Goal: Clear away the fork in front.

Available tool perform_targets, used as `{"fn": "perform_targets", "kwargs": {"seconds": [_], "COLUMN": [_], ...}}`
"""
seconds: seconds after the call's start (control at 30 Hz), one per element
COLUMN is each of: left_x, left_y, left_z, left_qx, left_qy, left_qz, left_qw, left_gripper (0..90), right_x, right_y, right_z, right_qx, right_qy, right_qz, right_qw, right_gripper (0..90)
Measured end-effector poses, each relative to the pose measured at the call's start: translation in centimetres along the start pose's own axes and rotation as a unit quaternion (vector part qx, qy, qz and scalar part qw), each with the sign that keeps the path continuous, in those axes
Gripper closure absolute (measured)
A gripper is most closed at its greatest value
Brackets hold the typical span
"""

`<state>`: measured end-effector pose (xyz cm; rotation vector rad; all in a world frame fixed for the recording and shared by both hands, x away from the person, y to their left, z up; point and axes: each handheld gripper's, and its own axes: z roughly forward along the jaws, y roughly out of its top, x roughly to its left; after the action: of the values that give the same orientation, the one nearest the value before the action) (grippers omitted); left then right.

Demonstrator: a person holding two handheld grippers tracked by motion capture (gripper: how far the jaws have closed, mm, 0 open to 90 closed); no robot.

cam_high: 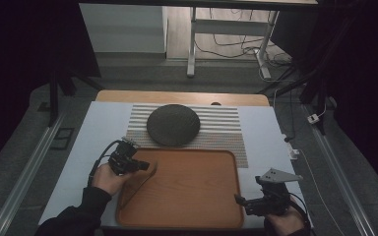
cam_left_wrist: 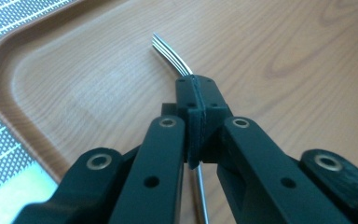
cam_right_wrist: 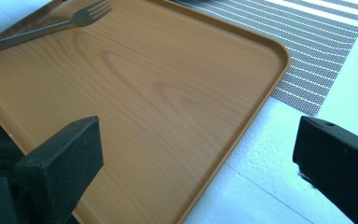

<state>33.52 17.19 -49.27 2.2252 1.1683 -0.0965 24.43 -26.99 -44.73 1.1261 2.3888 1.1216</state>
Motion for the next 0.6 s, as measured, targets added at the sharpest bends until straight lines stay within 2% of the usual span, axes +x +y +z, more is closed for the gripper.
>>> {"fn": "perform_targets", "kwargs": {"seconds": [0.27,0.37,0.47,0.6], "left_x": [0.5,-0.3,-1.3,-2.2], "left_y": [0.1,0.3,0.5,0.7], "left_z": [1.9,2.0,2.4,2.9], "left_qx": [0.023,0.025,0.027,0.027], "left_qy": [0.013,0.003,0.004,-0.008], "left_qz": [0.0,0.013,0.028,0.038], "left_qw": [0.9996,0.9996,0.9992,0.9989], "left_gripper": [88.5,88.6,88.5,88.6], "right_x": [0.0,0.0,0.0,0.0], "right_y": [0.0,0.0,0.0,0.0], "right_z": [0.1,0.1,0.1,0.1], "right_qx": [0.006,0.007,0.007,0.008], "right_qy": [-0.004,-0.004,-0.003,-0.002], "right_qz": [0.002,0.002,0.002,0.002], "right_qw": [1.0,1.0,1.0,1.0], "right_gripper": [1.2,1.2,1.2,1.2]}}
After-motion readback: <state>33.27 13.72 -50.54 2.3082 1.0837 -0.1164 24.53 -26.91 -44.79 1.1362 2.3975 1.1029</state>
